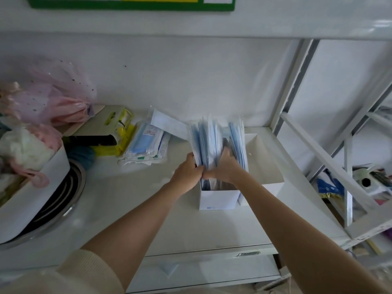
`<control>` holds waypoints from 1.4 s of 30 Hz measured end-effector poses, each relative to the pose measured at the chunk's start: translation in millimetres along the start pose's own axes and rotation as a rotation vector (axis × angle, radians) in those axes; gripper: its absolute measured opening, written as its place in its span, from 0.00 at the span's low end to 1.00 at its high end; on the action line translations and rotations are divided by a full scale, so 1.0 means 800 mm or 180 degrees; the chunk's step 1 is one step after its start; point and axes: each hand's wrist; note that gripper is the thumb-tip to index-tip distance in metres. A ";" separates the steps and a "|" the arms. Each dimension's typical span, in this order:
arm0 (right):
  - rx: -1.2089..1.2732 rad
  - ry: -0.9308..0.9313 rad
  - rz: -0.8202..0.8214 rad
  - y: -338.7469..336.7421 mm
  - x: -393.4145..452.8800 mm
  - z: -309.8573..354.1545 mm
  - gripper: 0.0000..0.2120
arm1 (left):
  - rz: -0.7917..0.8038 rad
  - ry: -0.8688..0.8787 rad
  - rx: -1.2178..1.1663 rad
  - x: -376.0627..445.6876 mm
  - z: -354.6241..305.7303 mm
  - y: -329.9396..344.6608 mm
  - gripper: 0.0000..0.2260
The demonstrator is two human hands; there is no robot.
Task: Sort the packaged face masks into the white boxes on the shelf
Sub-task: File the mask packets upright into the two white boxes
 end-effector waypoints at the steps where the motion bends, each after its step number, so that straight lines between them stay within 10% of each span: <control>1: -0.0007 -0.0210 -0.0384 -0.002 -0.003 -0.003 0.57 | 0.0002 -0.0033 0.0036 0.001 -0.003 0.000 0.18; 4: -0.0327 -0.0480 -0.0959 -0.004 -0.009 -0.014 0.49 | -0.0006 -0.0070 0.0138 0.001 -0.009 0.005 0.21; 13: 0.0029 -0.0434 -0.0490 0.010 -0.008 -0.023 0.36 | -0.0093 0.0078 0.0418 -0.003 -0.005 0.001 0.18; 34: 0.0037 -0.0084 -0.0692 0.000 -0.005 -0.027 0.43 | -0.1052 -0.0217 0.1395 -0.040 0.042 -0.053 0.13; 38: -0.0561 -0.0027 -0.0950 -0.006 -0.003 -0.040 0.20 | -0.1208 -0.0299 0.1442 -0.061 0.065 -0.083 0.14; 42: -0.0661 -0.0069 -0.1103 -0.014 0.005 -0.052 0.19 | -0.1356 -0.0365 0.1368 -0.091 0.086 -0.109 0.06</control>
Point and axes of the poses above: each hand's wrist, its own x-axis towards the middle knuckle, its own y-axis out of the palm, z = x × y, and after that the axes turned 13 degrees about y, right-handed
